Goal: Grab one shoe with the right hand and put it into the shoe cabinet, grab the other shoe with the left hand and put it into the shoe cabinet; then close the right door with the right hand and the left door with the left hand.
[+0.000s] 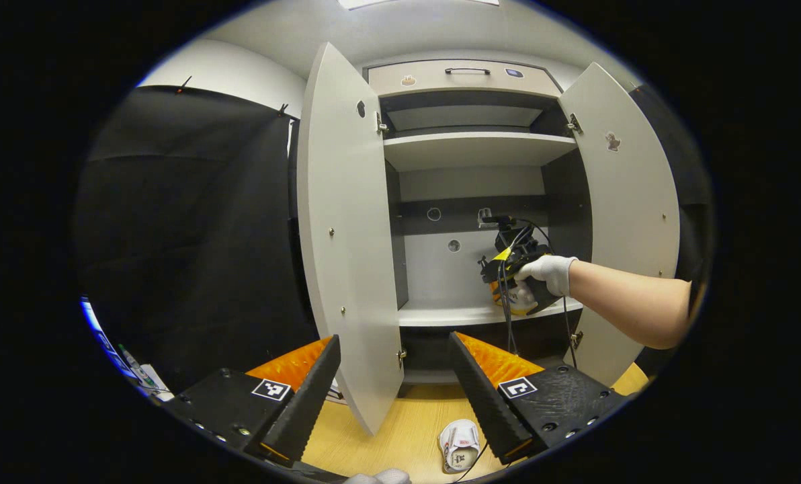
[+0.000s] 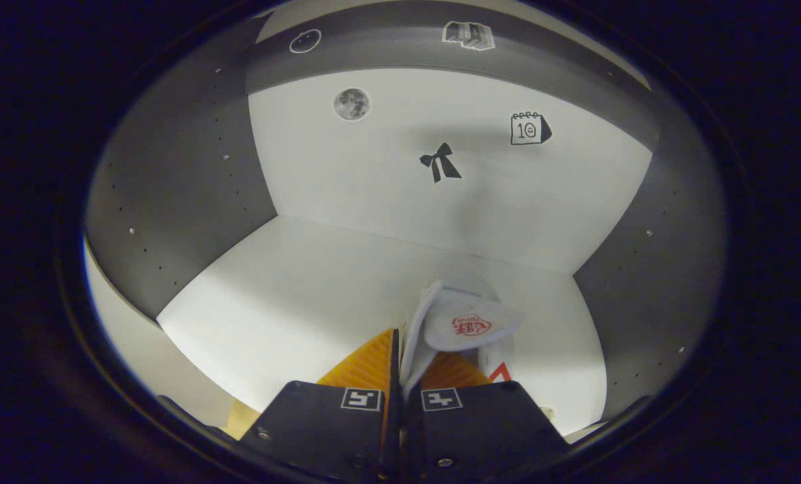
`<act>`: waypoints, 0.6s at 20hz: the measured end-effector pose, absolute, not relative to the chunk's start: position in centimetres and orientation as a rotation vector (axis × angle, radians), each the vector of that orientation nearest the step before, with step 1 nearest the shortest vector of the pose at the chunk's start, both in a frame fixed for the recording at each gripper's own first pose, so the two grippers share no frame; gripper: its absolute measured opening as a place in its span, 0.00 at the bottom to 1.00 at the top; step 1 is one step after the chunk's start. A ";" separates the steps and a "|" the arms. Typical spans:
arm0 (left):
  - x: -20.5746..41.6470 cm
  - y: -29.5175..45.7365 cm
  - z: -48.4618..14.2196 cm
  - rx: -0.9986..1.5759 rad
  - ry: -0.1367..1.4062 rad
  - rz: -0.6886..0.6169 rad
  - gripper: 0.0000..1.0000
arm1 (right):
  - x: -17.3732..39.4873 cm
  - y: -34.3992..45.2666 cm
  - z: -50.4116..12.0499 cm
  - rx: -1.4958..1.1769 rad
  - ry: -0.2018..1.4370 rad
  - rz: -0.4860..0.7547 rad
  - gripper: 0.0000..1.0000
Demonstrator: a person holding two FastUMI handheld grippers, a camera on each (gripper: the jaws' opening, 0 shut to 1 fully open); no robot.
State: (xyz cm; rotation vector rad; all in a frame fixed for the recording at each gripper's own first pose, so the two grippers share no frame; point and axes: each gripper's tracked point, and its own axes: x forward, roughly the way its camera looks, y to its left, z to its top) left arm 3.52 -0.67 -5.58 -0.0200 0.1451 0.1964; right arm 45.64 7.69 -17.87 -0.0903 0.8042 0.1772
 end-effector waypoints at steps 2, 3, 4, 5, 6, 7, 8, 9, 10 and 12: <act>3.3 -0.5 -5.3 -0.018 0.135 0.198 0.96 | 45.3 7.1 -16.6 -0.049 0.756 0.160 0.10; 3.2 -0.2 -5.1 -0.013 0.131 0.201 0.96 | 45.0 7.1 -15.7 -0.018 0.720 0.160 0.14; 3.1 0.0 -5.0 -0.008 0.127 0.202 0.96 | 44.3 6.7 -14.5 0.005 0.681 0.156 0.16; 2.9 0.3 -5.0 -0.007 0.124 0.204 0.96 | 44.0 6.3 -13.4 0.027 0.633 0.139 0.34; 2.8 0.4 -4.9 -0.009 0.121 0.202 0.96 | 43.3 5.8 -11.9 0.038 0.564 0.120 0.41; 2.6 0.5 -4.9 -0.012 0.119 0.199 0.96 | 42.8 5.1 -10.1 0.030 0.496 0.088 0.58; 2.5 0.6 -4.8 -0.013 0.116 0.194 0.96 | 41.9 4.4 -8.3 0.022 0.421 0.067 0.53; 2.4 0.6 -4.8 -0.013 0.114 0.186 0.96 | 40.9 3.9 -6.6 0.017 0.357 0.043 0.73; 2.3 0.6 -4.7 -0.011 0.111 0.176 0.96 | 39.8 3.6 -5.4 0.021 0.312 0.032 0.87; 2.2 0.6 -4.6 -0.006 0.100 0.156 0.96 | 37.3 3.7 -3.2 0.065 0.242 0.039 1.00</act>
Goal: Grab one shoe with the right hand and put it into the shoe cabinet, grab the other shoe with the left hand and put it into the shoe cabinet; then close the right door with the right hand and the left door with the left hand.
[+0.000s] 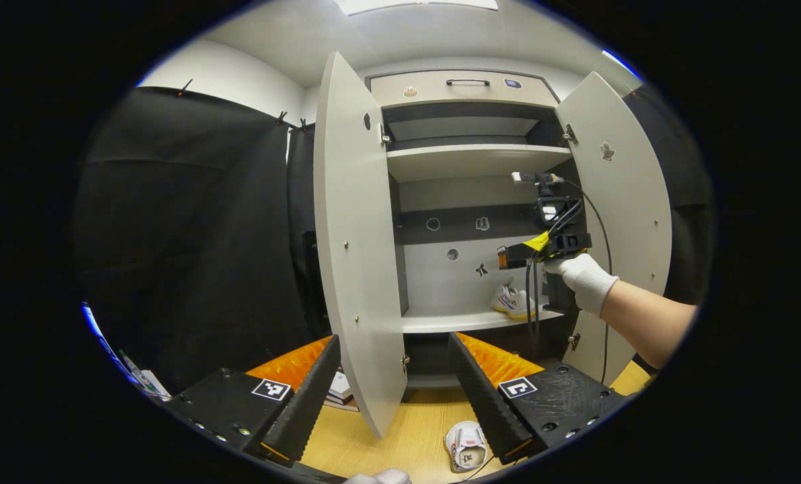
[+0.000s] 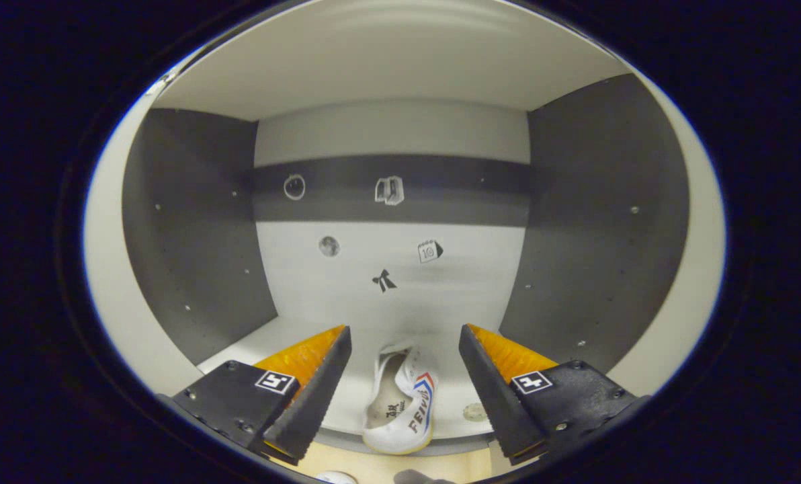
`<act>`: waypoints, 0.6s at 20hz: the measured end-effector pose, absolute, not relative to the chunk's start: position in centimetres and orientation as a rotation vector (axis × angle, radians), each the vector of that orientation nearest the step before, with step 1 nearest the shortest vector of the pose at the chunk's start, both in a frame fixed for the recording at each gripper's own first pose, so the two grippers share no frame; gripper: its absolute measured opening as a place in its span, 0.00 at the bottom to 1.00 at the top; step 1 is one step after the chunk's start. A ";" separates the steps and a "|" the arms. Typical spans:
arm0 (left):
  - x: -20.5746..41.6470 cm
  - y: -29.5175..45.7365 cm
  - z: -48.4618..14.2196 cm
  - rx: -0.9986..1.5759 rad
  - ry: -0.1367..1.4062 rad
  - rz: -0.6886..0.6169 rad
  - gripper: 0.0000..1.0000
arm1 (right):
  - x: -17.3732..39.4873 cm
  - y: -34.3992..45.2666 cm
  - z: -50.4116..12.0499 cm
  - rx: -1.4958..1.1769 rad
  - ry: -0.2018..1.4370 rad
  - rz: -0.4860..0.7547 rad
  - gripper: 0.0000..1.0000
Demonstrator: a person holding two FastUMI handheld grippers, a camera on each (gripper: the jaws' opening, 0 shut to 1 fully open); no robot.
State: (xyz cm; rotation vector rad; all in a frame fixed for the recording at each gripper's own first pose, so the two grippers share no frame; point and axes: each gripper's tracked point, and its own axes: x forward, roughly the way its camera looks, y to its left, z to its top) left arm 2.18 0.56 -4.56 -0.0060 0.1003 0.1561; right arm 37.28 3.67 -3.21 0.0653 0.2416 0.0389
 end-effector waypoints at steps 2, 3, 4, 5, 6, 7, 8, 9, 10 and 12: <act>2.1 0.4 -4.3 -0.006 0.087 0.136 0.96 | 34.3 3.0 -1.7 0.078 0.188 0.040 1.00; 2.0 0.4 -4.1 -0.007 0.078 0.127 1.00 | 32.6 2.7 -1.0 0.077 0.161 0.043 0.99; 2.0 0.2 -4.0 -0.007 0.073 0.110 0.96 | 30.7 2.4 -0.6 0.075 0.134 0.048 0.99; 2.1 0.0 -3.9 -0.006 0.065 0.095 1.00 | 28.9 2.0 -0.2 0.071 0.106 0.052 0.99; 2.2 -0.1 -3.9 -0.003 0.060 0.082 0.96 | 26.9 1.5 -0.3 0.069 0.086 0.049 0.99; 2.2 -0.3 -3.9 0.001 0.058 0.067 1.00 | 24.9 1.0 -0.4 0.069 0.069 0.051 0.98; 2.2 -0.5 -4.0 0.003 0.056 0.057 0.96 | 23.0 0.6 -0.9 0.070 0.059 0.053 0.98; 2.2 -0.7 -4.1 0.006 0.056 0.045 1.00 | 21.0 0.1 -1.5 0.075 0.055 0.049 0.98; 2.3 -0.8 -4.2 0.011 0.055 0.035 1.00 | 19.2 -0.4 -2.1 0.079 0.053 0.043 0.98; 2.2 -1.2 -4.6 0.023 0.056 0.021 0.96 | 15.6 -1.1 -3.5 0.081 0.038 0.043 0.98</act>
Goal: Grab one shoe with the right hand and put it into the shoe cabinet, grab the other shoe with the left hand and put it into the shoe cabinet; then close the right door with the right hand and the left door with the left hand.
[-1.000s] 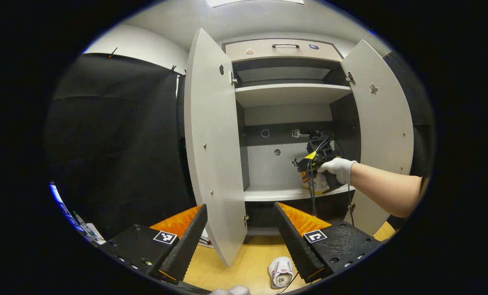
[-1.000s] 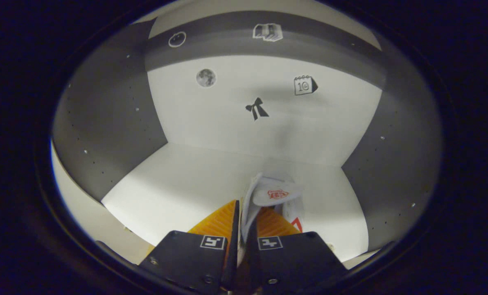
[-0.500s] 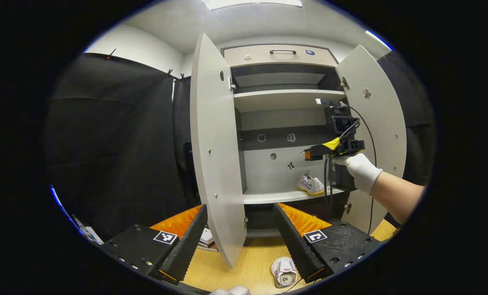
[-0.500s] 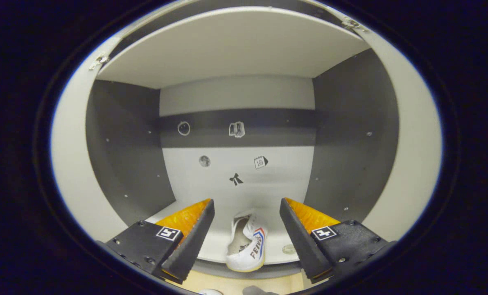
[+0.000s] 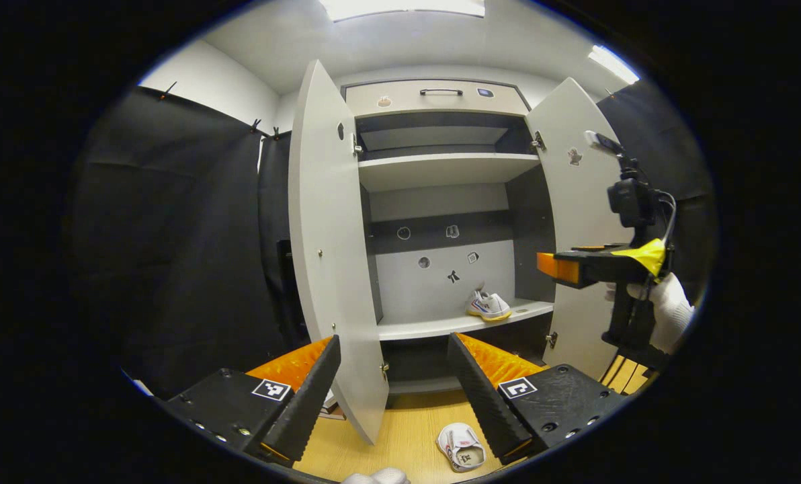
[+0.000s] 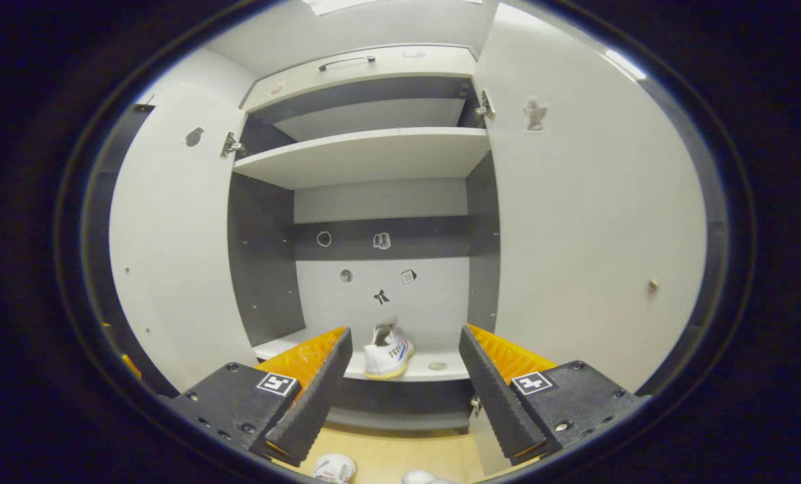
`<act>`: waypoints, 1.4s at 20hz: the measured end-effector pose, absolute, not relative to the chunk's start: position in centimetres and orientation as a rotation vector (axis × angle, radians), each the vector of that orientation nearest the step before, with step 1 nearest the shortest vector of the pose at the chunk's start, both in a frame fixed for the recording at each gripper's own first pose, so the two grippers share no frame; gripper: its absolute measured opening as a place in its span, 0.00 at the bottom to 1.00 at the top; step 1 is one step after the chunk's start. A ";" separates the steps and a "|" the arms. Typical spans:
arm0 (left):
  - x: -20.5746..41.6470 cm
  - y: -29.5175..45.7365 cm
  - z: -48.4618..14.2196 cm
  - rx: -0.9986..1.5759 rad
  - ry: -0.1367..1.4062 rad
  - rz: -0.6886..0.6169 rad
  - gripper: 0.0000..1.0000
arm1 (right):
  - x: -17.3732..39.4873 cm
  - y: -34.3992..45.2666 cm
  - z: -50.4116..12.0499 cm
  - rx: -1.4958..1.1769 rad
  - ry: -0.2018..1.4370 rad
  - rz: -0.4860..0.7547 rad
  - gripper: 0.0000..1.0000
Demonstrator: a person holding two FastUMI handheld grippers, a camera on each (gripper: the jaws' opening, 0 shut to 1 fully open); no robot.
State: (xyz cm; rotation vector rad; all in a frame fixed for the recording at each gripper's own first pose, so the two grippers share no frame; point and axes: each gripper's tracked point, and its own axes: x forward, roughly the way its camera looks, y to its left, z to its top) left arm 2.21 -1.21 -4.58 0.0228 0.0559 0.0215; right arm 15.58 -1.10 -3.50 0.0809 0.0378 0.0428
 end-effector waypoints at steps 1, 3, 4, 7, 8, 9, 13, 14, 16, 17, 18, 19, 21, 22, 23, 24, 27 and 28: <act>2.0 -1.6 -4.8 0.026 0.059 0.011 0.96 | 14.0 -1.5 -4.3 0.069 0.024 0.040 0.98; 2.0 -2.3 -5.5 0.027 0.073 -0.008 0.96 | 11.1 -2.7 -5.8 0.054 0.016 0.022 1.00; 2.1 -2.7 -5.9 0.025 0.077 -0.017 0.96 | 9.8 -2.9 -6.4 0.040 0.025 0.025 1.00; 2.4 -3.4 -8.3 0.027 0.119 -0.024 0.96 | 7.8 -4.2 -7.0 0.025 0.052 0.013 1.00; 2.4 -3.8 -9.6 0.024 0.135 -0.032 0.96 | 7.5 -4.3 -6.9 0.031 0.055 0.018 1.00; 2.5 -4.3 -10.9 0.019 0.155 -0.040 0.96 | 7.3 -4.5 -6.9 0.037 0.059 0.023 1.00; 1.8 -6.5 -18.7 0.040 0.265 -0.078 0.96 | 7.0 -5.6 -7.4 0.019 0.081 0.019 0.98; 1.4 -7.1 -21.1 0.056 0.314 -0.085 0.97 | 7.0 -5.7 -7.6 0.013 0.086 0.019 0.98; 0.5 -8.3 -26.0 0.069 0.401 -0.099 0.96 | 6.8 -5.8 -8.5 -0.009 0.120 0.022 1.00; 0.3 -8.9 -28.5 0.058 0.447 -0.108 0.96 | 6.6 -5.6 -9.0 -0.014 0.138 0.029 1.00; 0.0 -9.5 -31.1 0.048 0.491 -0.111 0.97 | 6.5 -5.5 -9.4 -0.017 0.154 0.039 0.98; -0.5 -9.9 -33.3 0.028 0.532 -0.113 0.97 | 6.4 -5.5 -9.9 -0.025 0.173 0.044 0.98; -0.5 -10.5 -37.5 0.034 0.589 -0.121 0.97 | 6.3 -5.4 -10.9 -0.044 0.215 0.055 0.98; -0.5 -10.8 -39.7 0.035 0.626 -0.123 0.97 | 6.3 -5.2 -11.2 -0.053 0.228 0.062 0.98; -0.4 -11.1 -41.6 0.039 0.650 -0.130 0.96 | 6.4 -5.2 -11.6 -0.064 0.245 0.063 0.99; -0.4 -11.4 -43.3 0.038 0.678 -0.134 0.96 | 6.5 -5.3 -12.0 -0.073 0.262 0.065 1.00; 1.6 -11.5 -46.2 0.023 0.706 -0.140 0.97 | 7.0 -5.0 -12.5 -0.094 0.285 0.079 1.00; 2.7 -11.4 -47.0 0.019 0.712 -0.133 0.97 | 7.2 -5.0 -12.7 -0.099 0.289 0.083 1.00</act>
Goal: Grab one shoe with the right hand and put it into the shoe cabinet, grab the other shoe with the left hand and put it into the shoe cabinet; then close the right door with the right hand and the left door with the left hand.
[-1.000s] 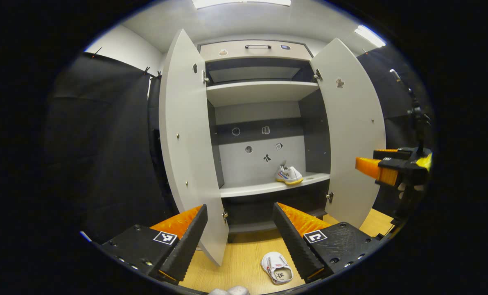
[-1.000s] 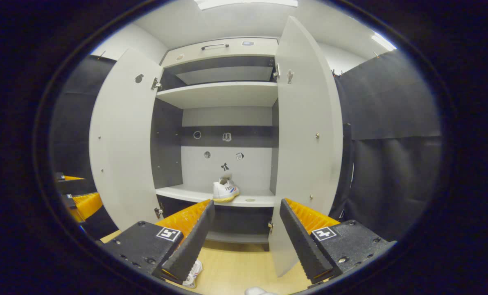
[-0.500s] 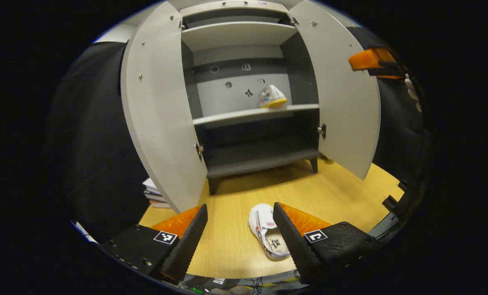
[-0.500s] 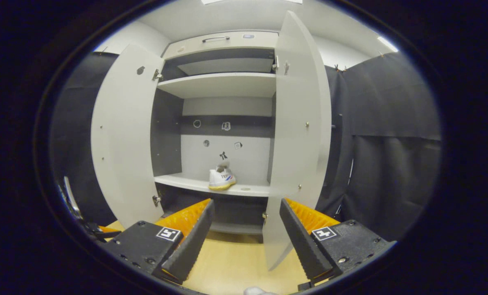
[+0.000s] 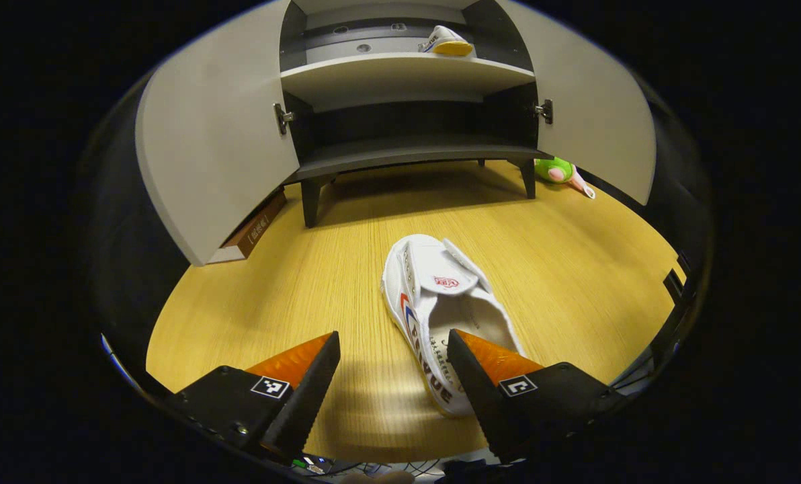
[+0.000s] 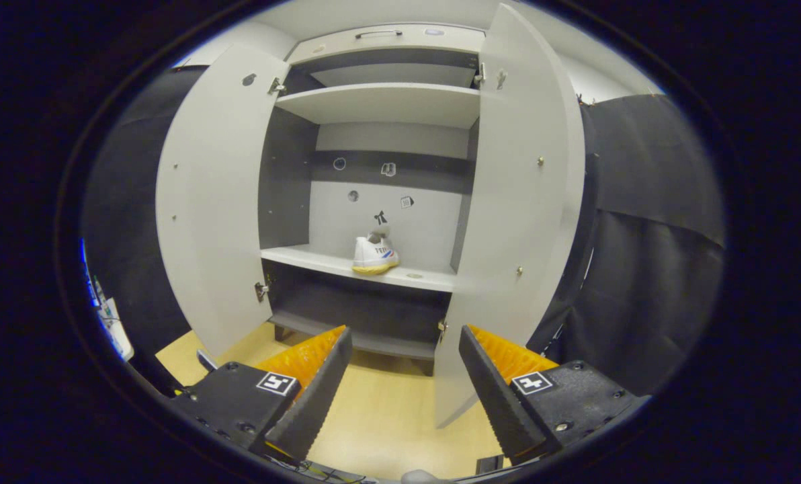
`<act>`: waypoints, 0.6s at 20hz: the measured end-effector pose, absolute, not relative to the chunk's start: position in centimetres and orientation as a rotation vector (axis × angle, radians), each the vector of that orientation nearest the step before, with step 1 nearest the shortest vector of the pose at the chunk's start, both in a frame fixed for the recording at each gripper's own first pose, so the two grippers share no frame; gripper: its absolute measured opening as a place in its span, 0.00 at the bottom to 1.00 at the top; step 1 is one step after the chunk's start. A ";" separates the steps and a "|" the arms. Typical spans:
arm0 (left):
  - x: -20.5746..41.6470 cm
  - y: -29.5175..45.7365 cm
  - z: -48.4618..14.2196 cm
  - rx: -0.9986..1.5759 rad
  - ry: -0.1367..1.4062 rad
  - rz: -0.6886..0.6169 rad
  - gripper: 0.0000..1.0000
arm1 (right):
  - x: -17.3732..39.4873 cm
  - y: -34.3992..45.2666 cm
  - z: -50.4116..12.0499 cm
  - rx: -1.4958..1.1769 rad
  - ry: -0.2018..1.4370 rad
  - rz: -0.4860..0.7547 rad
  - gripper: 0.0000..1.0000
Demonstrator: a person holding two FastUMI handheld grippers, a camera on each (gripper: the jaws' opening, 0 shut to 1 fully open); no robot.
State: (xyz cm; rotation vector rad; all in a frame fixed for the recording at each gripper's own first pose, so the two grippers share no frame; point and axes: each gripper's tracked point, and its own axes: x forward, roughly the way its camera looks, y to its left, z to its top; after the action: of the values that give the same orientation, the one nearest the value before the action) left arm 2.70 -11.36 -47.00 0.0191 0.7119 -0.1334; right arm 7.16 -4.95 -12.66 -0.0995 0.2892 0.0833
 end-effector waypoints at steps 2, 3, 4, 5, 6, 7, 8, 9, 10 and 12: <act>5.1 -11.6 -47.7 0.019 0.692 -0.137 0.97 | 7.6 -4.5 -13.0 -0.110 0.299 0.100 1.00; 6.2 -11.4 -48.3 0.027 0.707 -0.130 0.97 | 7.9 -4.4 -13.1 -0.117 0.302 0.104 0.99; 7.1 -11.4 -48.6 0.027 0.706 -0.123 0.97 | 8.2 -4.3 -13.4 -0.118 0.306 0.111 1.00; 8.2 -11.6 -48.7 0.023 0.694 -0.123 0.97 | 8.4 -4.1 -13.4 -0.119 0.307 0.117 1.00; 8.8 -11.5 -48.8 0.027 0.694 -0.116 0.95 | 8.6 -4.1 -13.6 -0.120 0.308 0.118 1.00; 9.3 -12.1 -48.9 0.012 0.691 -0.137 0.91 | 8.8 -4.0 -13.7 -0.120 0.311 0.122 0.99; 9.8 -13.0 -48.7 0.009 0.674 -0.157 0.82 | 8.9 -3.9 -13.7 -0.120 0.309 0.128 1.00; 9.8 -13.8 -48.9 0.016 0.675 -0.176 0.77 | 9.0 -3.9 -13.7 -0.122 0.306 0.130 0.99; 9.3 -13.9 -48.7 0.044 0.676 -0.174 0.63 | 9.2 -3.9 -13.8 -0.125 0.307 0.135 1.00; 9.6 -12.4 -48.9 0.076 0.684 -0.128 0.56 | 9.4 -3.9 -13.7 -0.122 0.302 0.139 1.00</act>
State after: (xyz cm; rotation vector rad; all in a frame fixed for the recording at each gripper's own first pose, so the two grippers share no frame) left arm 9.62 -12.37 -48.95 0.0758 0.6836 -0.1276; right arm 9.38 -3.88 -13.67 -0.1221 0.3016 0.1386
